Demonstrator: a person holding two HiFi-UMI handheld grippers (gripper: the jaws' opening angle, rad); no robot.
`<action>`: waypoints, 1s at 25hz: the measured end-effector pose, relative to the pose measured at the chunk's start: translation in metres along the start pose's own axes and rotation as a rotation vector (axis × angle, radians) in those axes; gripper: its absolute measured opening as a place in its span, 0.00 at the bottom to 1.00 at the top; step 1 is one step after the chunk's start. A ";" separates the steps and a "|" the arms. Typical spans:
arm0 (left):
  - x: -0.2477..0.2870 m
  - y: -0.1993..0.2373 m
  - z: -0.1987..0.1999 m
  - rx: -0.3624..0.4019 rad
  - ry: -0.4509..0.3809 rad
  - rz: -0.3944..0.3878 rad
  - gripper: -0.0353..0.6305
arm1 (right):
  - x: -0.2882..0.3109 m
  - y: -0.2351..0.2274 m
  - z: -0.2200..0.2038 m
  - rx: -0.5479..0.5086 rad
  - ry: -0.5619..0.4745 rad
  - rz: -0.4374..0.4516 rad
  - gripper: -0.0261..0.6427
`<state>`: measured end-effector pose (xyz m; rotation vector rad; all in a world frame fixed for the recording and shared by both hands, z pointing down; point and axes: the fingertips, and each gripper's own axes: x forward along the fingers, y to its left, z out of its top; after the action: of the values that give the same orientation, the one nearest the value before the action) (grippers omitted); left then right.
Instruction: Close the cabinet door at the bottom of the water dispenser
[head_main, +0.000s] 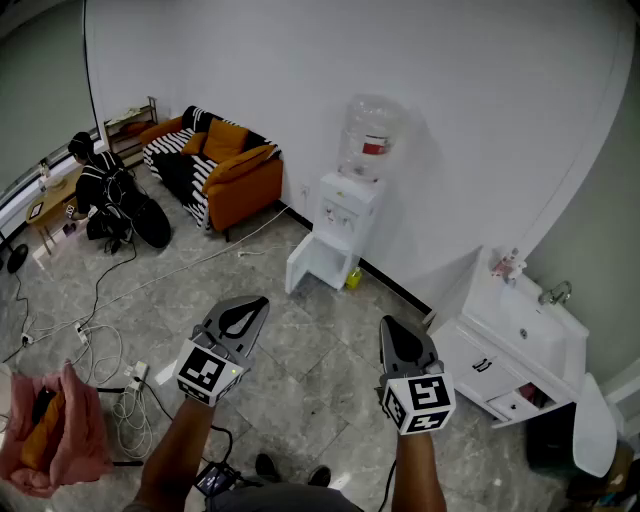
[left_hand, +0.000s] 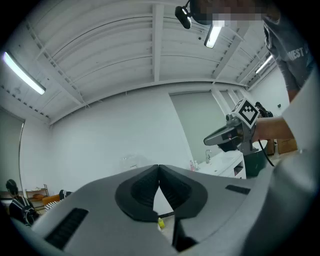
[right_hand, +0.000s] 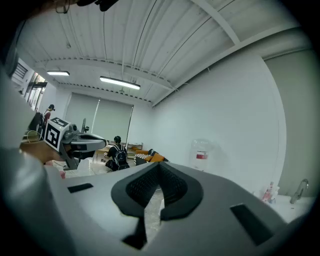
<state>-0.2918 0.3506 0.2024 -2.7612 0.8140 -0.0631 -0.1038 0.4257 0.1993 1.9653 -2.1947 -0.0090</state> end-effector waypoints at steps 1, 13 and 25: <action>0.000 0.001 0.000 0.001 -0.002 -0.001 0.08 | 0.001 0.001 0.000 -0.001 -0.001 0.000 0.08; -0.005 0.025 -0.015 -0.006 -0.006 -0.015 0.08 | 0.020 0.016 0.000 -0.014 -0.003 -0.026 0.08; -0.006 0.057 -0.025 -0.013 -0.017 -0.018 0.08 | 0.044 0.026 0.006 0.019 -0.032 -0.050 0.08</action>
<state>-0.3300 0.3020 0.2116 -2.7779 0.7878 -0.0383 -0.1345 0.3850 0.2033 2.0430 -2.1724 -0.0268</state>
